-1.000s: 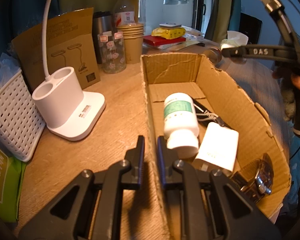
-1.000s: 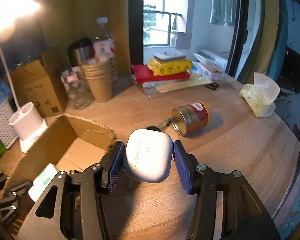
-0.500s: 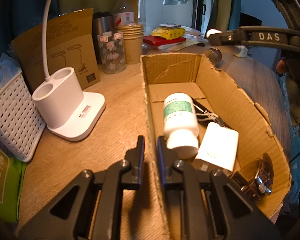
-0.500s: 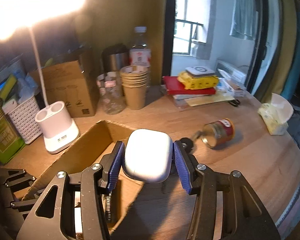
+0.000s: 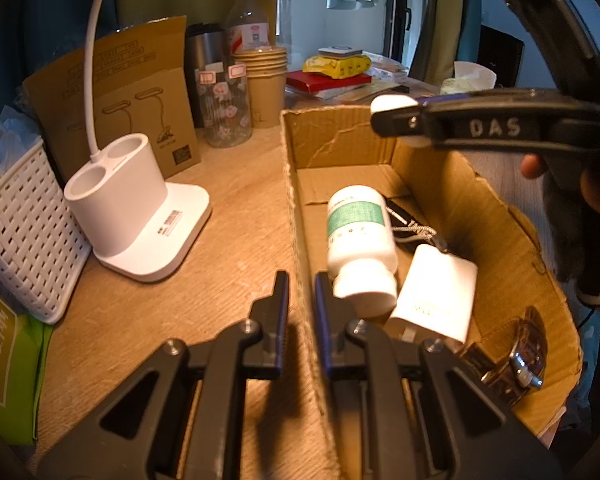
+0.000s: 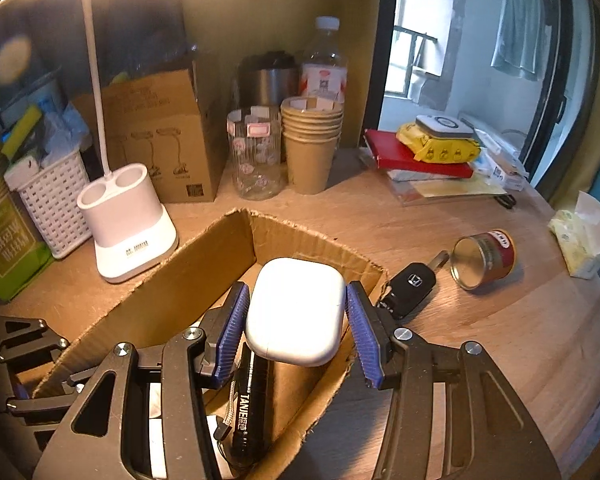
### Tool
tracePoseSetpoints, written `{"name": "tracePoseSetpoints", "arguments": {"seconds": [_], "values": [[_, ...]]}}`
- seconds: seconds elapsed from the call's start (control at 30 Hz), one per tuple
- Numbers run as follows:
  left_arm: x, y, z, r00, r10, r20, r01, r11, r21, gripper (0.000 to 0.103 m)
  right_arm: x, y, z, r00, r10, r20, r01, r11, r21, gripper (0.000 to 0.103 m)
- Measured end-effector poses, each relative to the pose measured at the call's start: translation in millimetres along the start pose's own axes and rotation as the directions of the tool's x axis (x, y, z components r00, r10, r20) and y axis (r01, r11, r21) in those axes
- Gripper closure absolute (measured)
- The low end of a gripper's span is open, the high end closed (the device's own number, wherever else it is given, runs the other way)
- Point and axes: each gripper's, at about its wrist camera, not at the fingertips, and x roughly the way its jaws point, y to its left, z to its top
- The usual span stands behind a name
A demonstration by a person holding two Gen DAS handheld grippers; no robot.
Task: Organize rigid objects
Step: 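Carry the earbud case into the box and release it with the right tool, then move the right tool to the red-gold tin and close on it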
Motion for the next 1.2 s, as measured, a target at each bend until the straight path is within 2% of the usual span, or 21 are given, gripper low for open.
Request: {"name": "tracePoseSetpoints", "arguments": {"seconds": [0.33, 0.57, 0.67, 0.73, 1.2], "values": [[0, 0, 0, 1.000, 0.000, 0.000, 0.000, 1.000, 0.000, 0.088, 22, 1, -7, 0.997, 0.000, -0.082, -0.001, 1.000, -0.014, 0.050], [0, 0, 0, 1.000, 0.000, 0.000, 0.000, 1.000, 0.001, 0.088, 22, -1, -6, 0.996, 0.007, -0.091, -0.007, 1.000, 0.000, 0.050], [0, 0, 0, 1.000, 0.000, 0.000, 0.000, 1.000, 0.001, 0.088, 20, -1, -5, 0.996, 0.006, -0.088, -0.006, 1.000, 0.003, 0.049], [0, 0, 0, 1.000, 0.000, 0.001, 0.000, 1.000, 0.001, 0.088, 19, -2, -5, 0.997, 0.003, -0.083, -0.003, 1.000, 0.006, 0.043], [1, -1, -1, 1.000, 0.001, 0.000, -0.001, 1.000, 0.001, 0.088, -7, -22, -1, 1.000, -0.015, -0.019, 0.016, 0.997, 0.070, 0.043]]}}
